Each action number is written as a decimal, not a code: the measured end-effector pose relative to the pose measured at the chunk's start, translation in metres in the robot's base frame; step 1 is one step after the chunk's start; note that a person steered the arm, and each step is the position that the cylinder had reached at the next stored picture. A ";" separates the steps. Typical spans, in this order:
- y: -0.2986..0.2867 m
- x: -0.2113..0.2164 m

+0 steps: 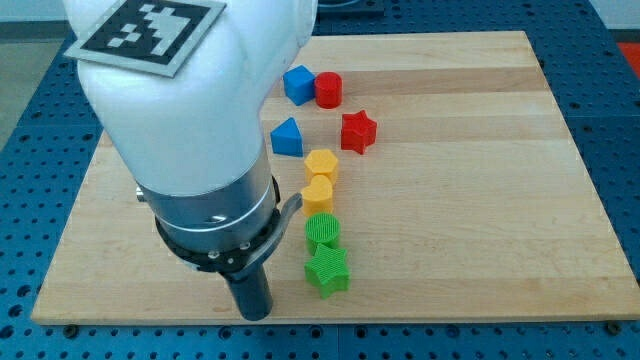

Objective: Push the green blocks to the center of the board

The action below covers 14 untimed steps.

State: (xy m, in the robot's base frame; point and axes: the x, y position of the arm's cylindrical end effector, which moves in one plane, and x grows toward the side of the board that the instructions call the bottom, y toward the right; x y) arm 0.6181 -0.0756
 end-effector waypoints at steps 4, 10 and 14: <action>0.066 -0.020; 0.144 -0.050; 0.095 -0.098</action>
State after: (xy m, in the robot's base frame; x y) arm 0.5200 0.0189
